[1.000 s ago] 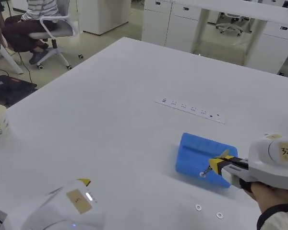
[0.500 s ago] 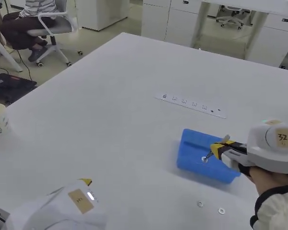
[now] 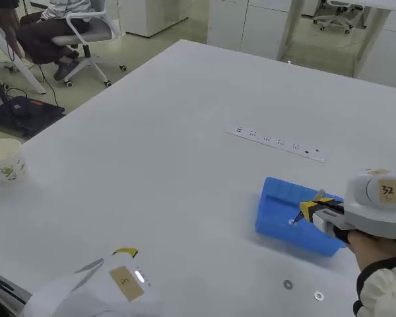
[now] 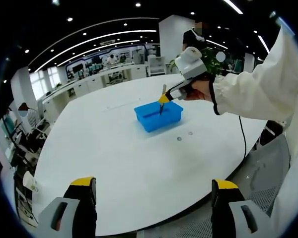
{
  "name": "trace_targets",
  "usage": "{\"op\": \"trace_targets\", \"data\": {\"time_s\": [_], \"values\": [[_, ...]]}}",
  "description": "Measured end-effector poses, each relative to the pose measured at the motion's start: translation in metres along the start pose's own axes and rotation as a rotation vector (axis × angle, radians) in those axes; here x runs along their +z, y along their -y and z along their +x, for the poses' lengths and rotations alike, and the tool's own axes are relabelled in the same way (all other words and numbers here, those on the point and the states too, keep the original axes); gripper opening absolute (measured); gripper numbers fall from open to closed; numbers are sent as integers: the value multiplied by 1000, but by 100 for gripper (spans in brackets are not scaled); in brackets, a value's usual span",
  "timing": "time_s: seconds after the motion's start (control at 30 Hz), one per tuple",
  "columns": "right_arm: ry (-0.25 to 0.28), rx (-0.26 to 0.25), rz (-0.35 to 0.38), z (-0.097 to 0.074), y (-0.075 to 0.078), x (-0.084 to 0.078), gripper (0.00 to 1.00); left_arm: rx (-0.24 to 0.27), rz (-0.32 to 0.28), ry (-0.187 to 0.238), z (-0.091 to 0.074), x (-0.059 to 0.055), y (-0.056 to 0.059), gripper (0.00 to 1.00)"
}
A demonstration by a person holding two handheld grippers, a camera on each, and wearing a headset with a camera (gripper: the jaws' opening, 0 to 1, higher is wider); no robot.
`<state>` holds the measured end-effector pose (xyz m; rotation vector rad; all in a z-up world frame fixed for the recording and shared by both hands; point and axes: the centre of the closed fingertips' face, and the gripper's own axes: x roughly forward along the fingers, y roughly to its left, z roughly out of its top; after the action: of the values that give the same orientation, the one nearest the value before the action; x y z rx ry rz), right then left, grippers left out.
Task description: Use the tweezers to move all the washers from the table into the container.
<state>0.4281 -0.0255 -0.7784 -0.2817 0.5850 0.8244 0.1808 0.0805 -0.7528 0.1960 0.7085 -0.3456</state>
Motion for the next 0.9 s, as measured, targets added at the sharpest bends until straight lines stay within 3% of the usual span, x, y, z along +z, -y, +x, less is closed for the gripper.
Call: {"op": "trace_targets", "data": {"time_s": [0.9], "values": [[-54,7,-25,26,3,-20,2,-8,-43,-29,11,-6,-4,99]]}}
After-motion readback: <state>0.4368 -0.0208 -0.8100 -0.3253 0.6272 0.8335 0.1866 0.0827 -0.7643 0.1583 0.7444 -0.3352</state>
